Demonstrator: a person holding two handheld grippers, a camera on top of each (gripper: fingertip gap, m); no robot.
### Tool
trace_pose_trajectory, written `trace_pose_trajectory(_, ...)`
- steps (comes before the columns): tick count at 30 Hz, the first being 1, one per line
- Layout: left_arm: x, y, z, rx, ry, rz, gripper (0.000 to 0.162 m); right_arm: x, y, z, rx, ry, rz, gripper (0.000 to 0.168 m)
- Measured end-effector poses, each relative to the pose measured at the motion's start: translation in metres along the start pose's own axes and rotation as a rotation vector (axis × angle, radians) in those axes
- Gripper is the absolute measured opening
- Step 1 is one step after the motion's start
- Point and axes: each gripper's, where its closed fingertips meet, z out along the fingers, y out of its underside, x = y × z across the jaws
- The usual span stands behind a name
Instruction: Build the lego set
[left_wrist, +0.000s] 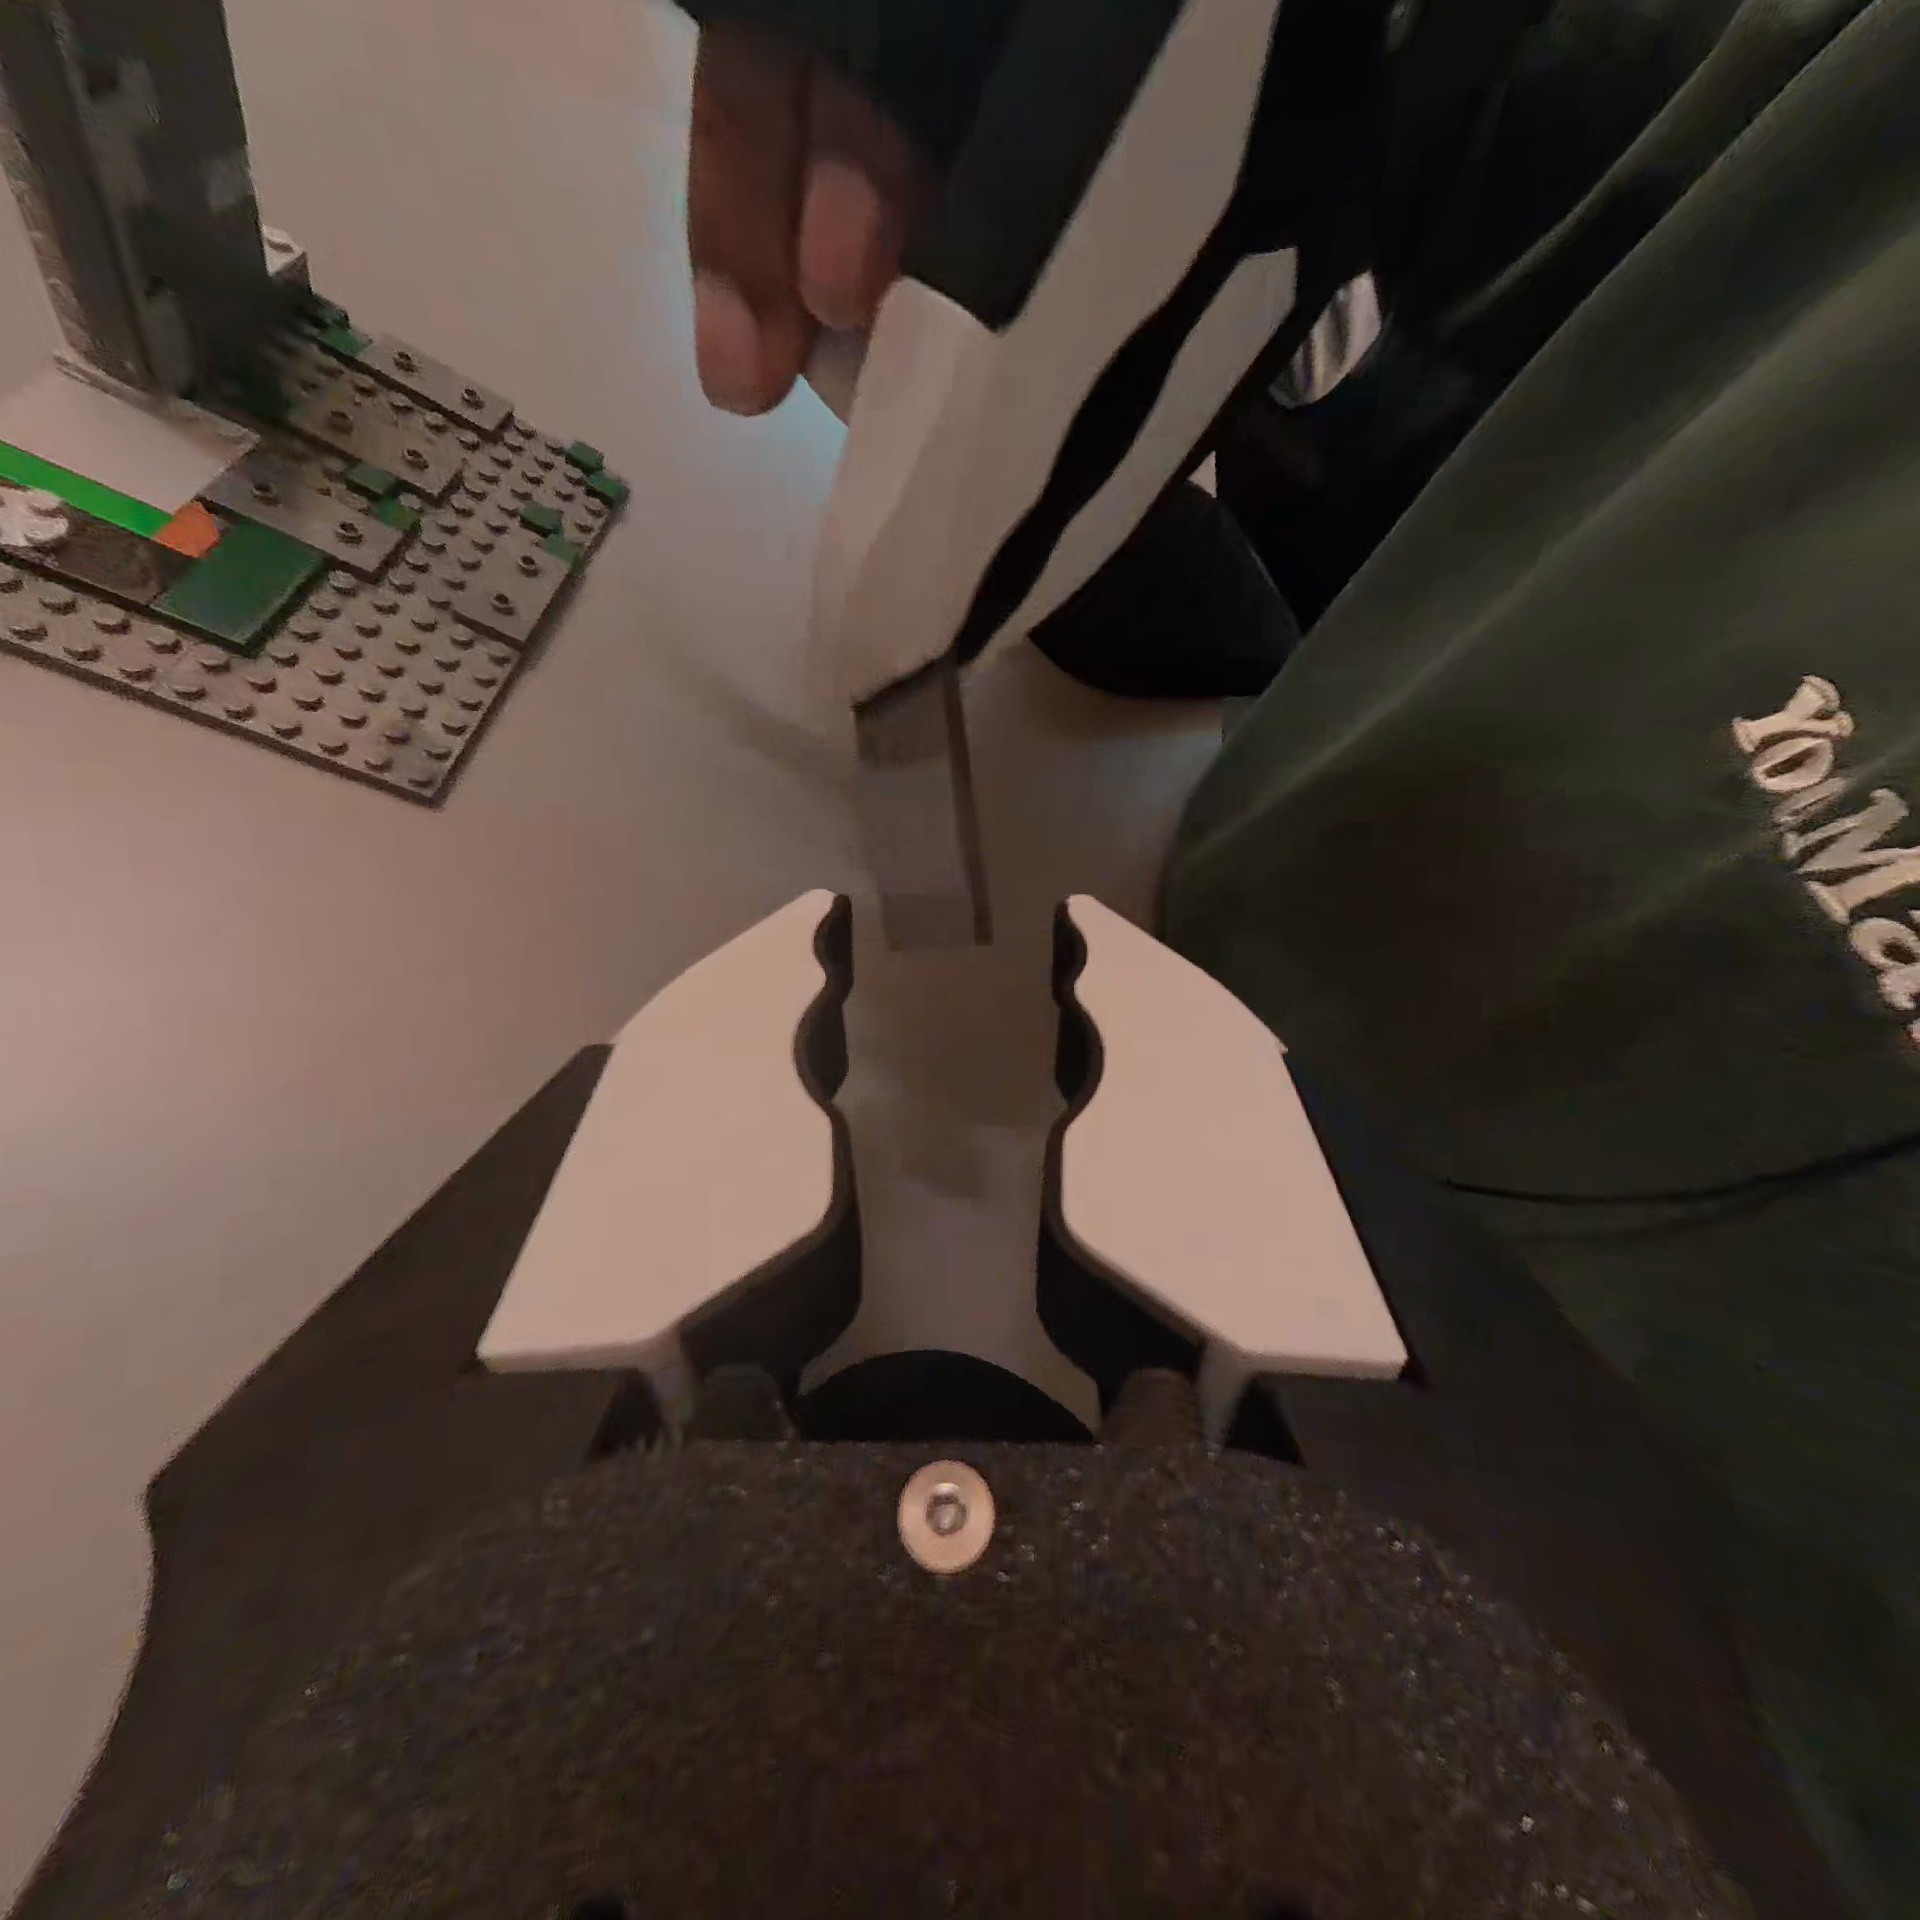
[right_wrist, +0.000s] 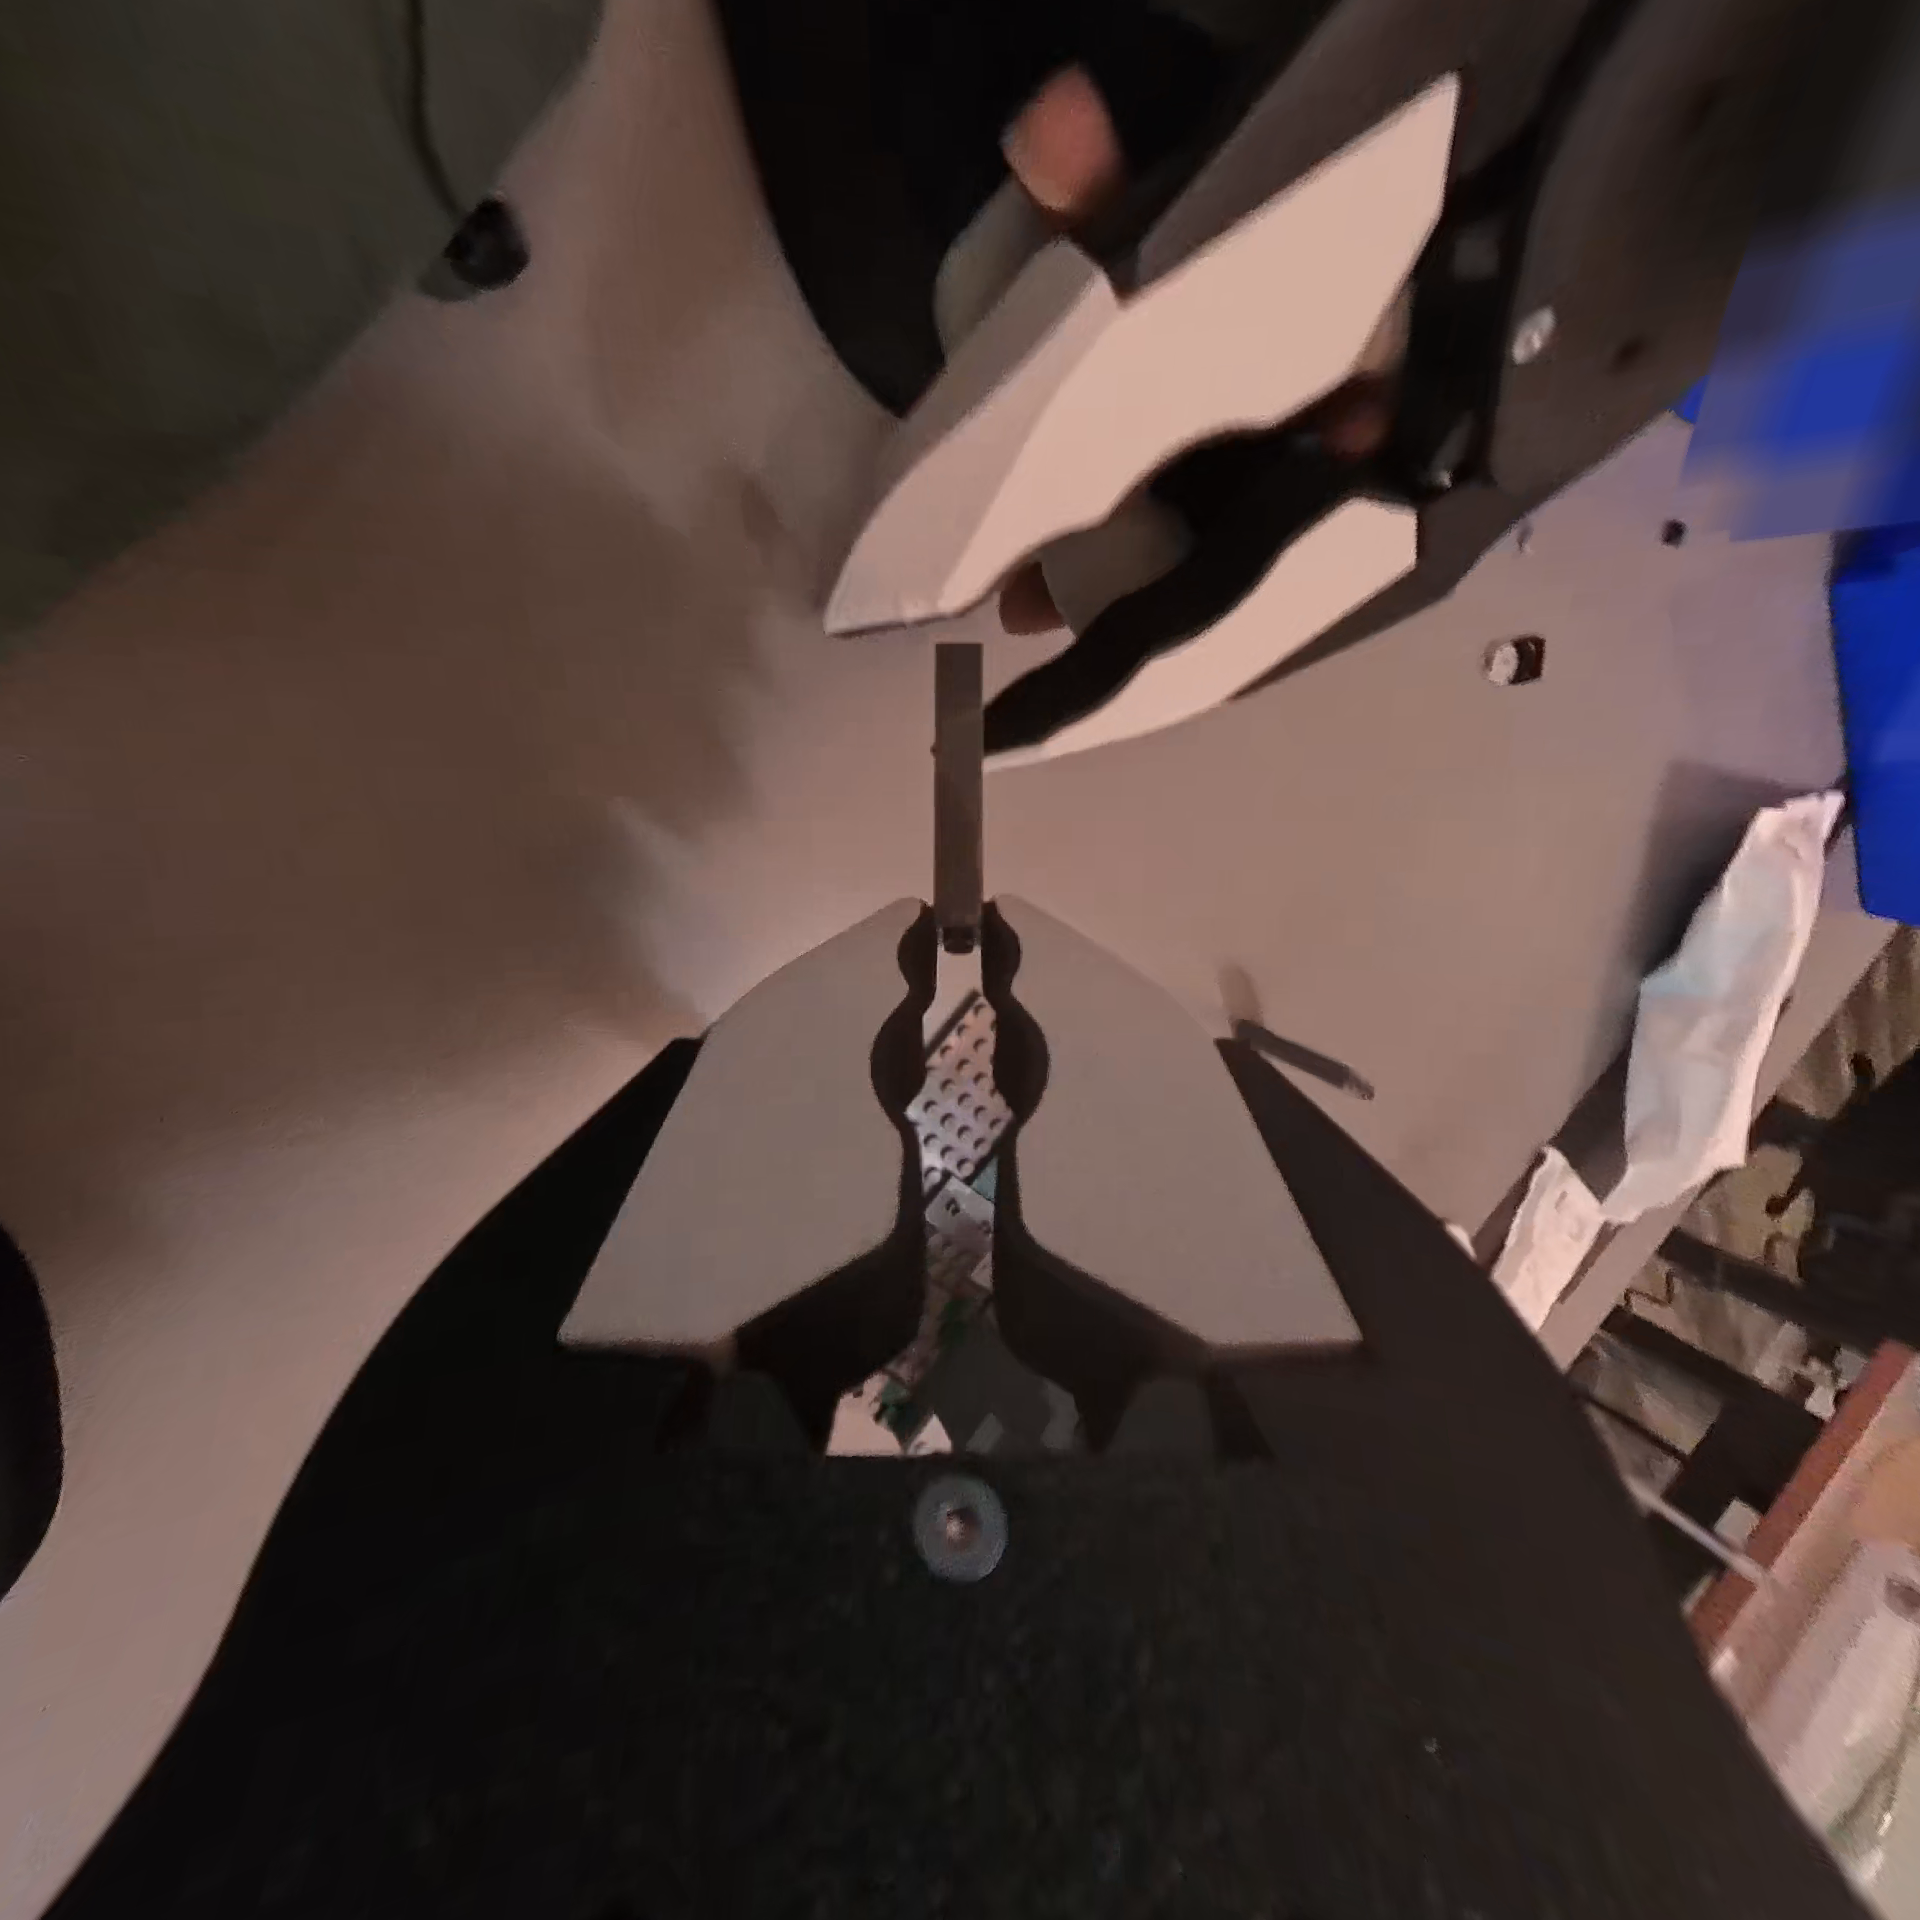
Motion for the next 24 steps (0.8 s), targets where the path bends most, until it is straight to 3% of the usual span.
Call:
trace_pose_trajectory(5,0.000,0.011,0.010,-0.080,0.015,0.034,0.020,-0.001,-0.009,0.004,0.004,-0.022,-0.090,0.008)
trace_pose_trajectory(9,-0.011,0.000,0.001,-0.010,-0.055,0.093,0.018,0.016,-0.009,0.000,0.016,0.045,-0.078,0.009)
trace_pose_trajectory(14,-0.022,-0.029,-0.024,0.169,-0.156,0.222,0.018,0.040,-0.001,-0.021,0.216,0.035,0.311,0.025)
trace_pose_trajectory(18,-0.027,-0.041,-0.026,0.203,-0.247,0.340,0.018,0.050,-0.007,-0.036,0.471,-0.078,0.650,0.030)
trace_pose_trajectory(21,-0.034,-0.050,-0.024,0.211,-0.317,0.402,0.018,0.056,-0.012,-0.040,0.519,-0.111,0.759,0.035)
trace_pose_trajectory(23,-0.037,-0.055,-0.022,0.214,-0.353,0.431,0.018,0.058,-0.014,-0.039,0.503,-0.112,0.783,0.030)
trace_pose_trajectory(24,-0.039,-0.056,-0.021,0.206,-0.360,0.438,0.018,0.059,-0.012,-0.038,0.482,-0.101,0.787,0.017)
